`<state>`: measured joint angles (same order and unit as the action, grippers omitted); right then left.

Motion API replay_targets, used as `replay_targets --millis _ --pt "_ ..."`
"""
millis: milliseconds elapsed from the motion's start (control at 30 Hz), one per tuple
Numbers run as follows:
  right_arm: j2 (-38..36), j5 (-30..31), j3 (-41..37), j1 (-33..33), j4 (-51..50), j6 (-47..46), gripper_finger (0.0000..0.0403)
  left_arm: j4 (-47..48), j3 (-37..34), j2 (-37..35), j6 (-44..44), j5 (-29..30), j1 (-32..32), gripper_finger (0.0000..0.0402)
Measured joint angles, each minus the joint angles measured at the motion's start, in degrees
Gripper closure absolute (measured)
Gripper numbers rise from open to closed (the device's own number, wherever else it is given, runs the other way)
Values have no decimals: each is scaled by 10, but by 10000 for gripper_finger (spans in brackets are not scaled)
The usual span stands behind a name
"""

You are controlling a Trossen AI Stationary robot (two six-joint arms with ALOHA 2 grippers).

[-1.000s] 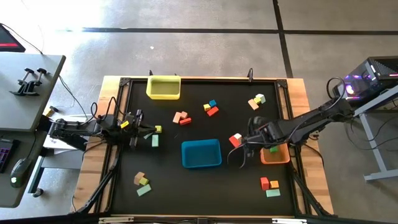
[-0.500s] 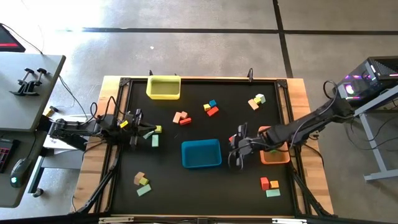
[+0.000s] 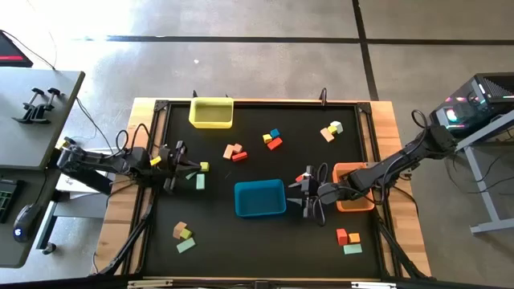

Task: Sort blocks by size
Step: Put the light blue rectangular block into the blue bin

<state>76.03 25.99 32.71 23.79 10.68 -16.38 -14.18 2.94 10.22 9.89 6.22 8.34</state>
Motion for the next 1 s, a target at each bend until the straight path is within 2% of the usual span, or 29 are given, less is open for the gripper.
replay_targets --millis 167,300,433,700,867,1000 --pt "0 29 0 -2 31 50 195 35 84 130 -18 40 54 401" --pt "0 30 0 -6 57 80 195 146 183 254 -22 92 104 401" --pt "0 30 0 -7 73 104 195 281 286 379 26 118 158 401" --pt "0 30 0 -7 77 162 195 515 480 589 275 135 291 401" --pt "0 30 0 -18 93 255 195 590 585 705 453 123 372 401" --pt "0 29 0 -38 123 327 195 605 627 779 597 69 419 401"
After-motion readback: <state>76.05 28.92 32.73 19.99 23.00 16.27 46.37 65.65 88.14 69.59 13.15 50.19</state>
